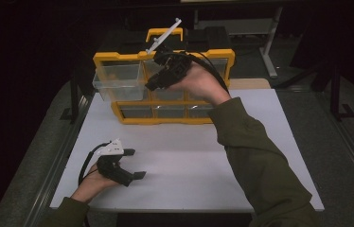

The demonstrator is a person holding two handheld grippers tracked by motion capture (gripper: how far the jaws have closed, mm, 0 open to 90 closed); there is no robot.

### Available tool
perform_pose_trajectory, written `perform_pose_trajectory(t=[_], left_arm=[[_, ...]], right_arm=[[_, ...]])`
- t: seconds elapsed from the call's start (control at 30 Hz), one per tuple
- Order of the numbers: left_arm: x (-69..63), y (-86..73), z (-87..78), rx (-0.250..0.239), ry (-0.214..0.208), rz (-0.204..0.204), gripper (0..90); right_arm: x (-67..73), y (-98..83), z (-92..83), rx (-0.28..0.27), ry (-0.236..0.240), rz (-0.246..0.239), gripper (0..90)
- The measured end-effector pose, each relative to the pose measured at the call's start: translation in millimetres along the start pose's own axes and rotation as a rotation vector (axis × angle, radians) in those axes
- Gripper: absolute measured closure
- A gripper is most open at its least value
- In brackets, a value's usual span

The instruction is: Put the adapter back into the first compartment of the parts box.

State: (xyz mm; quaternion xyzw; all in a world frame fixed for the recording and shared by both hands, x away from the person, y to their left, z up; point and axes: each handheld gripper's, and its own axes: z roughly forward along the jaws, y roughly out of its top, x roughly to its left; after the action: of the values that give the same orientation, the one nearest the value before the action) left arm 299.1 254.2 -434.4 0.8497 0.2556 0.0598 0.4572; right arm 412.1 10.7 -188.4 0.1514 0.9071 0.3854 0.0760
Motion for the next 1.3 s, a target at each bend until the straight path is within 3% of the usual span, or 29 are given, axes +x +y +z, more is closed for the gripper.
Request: perform_pose_trajectory(t=[0.43, 0.73, 1.03, 1.3], left_arm=[[-0.3, 0.4, -0.3, -0.001, -0.003, 0.001, 0.0], [-0.3, 0.5, -0.5, 0.0, -0.004, 0.002, 0.0], [-0.9, 0.7, -0.5, 0.0, -0.008, 0.005, 0.0], [-0.6, 0.3, -1.2, -0.003, -0.007, 0.003, 0.0]], right_arm=[[-8.2, 26.4, -9.1, -0.032, -0.012, 0.006, 75.3], [-10.4, 45.3, -5.4, -0.04, -0.014, -0.006, 75.3], [-9.5, 61.6, 16.2, -0.026, -0.019, -0.008, 75.1], [-11.4, 62.9, 32.1, 0.004, -0.015, -0.006, 74.9]])
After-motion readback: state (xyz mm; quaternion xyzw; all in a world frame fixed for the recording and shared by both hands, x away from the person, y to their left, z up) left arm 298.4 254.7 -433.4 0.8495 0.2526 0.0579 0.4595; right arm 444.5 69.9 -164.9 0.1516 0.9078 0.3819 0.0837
